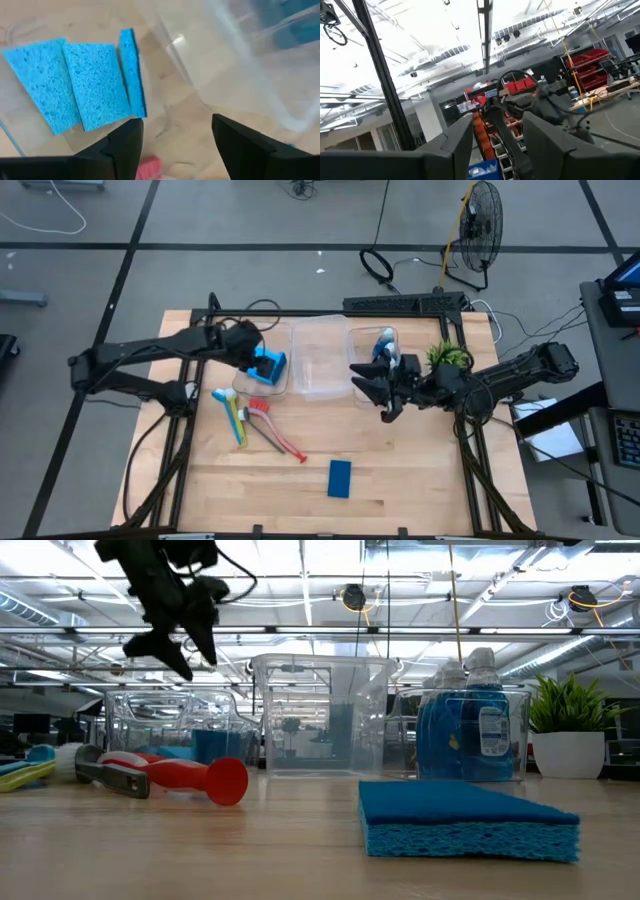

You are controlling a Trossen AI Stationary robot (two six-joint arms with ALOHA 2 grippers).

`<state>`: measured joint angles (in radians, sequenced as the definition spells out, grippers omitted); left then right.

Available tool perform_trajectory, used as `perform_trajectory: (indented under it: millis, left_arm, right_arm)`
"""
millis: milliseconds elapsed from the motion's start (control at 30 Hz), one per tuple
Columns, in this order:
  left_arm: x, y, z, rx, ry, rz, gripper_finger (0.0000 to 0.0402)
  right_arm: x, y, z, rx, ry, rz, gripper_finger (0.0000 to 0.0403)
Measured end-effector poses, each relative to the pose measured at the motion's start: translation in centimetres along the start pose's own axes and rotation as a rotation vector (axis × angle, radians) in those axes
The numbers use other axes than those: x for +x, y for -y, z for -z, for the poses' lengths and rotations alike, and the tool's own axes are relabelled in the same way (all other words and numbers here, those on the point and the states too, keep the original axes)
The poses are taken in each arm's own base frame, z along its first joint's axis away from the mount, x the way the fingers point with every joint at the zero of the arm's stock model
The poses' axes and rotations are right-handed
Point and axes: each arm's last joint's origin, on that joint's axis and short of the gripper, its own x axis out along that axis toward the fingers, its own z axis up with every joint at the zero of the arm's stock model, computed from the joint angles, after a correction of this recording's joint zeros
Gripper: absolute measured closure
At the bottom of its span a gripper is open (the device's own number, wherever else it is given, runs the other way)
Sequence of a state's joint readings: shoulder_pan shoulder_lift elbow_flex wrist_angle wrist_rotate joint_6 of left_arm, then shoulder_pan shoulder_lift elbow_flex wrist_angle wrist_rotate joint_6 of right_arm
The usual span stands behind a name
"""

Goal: Pick & Place Kitchen Sink Supplies
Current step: Put the blue sponge into the left transparent bin

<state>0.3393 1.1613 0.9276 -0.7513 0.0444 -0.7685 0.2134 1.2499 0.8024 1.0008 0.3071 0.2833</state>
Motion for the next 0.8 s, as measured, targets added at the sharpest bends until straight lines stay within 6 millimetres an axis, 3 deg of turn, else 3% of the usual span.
perform_trajectory:
  millis: [233, 467, 800]
  left_arm:
    - [-4.3, 0.0, 1.1, 0.007, 0.102, 0.139, 0.016]
    - [-8.2, -0.4, 2.7, 0.108, 0.197, 0.271, 0.016]
    - [-11.3, 0.3, 4.6, 0.348, 0.252, 0.518, 0.016]
  right_arm:
    - [-0.2, -0.1, 0.7, -0.032, -0.096, -0.005, 0.0248]
    - [-1.8, -1.1, 0.4, -0.078, -0.274, -0.033, 0.0248]
    - [-4.3, -2.5, -0.5, 0.005, -0.431, -0.049, 0.0248]
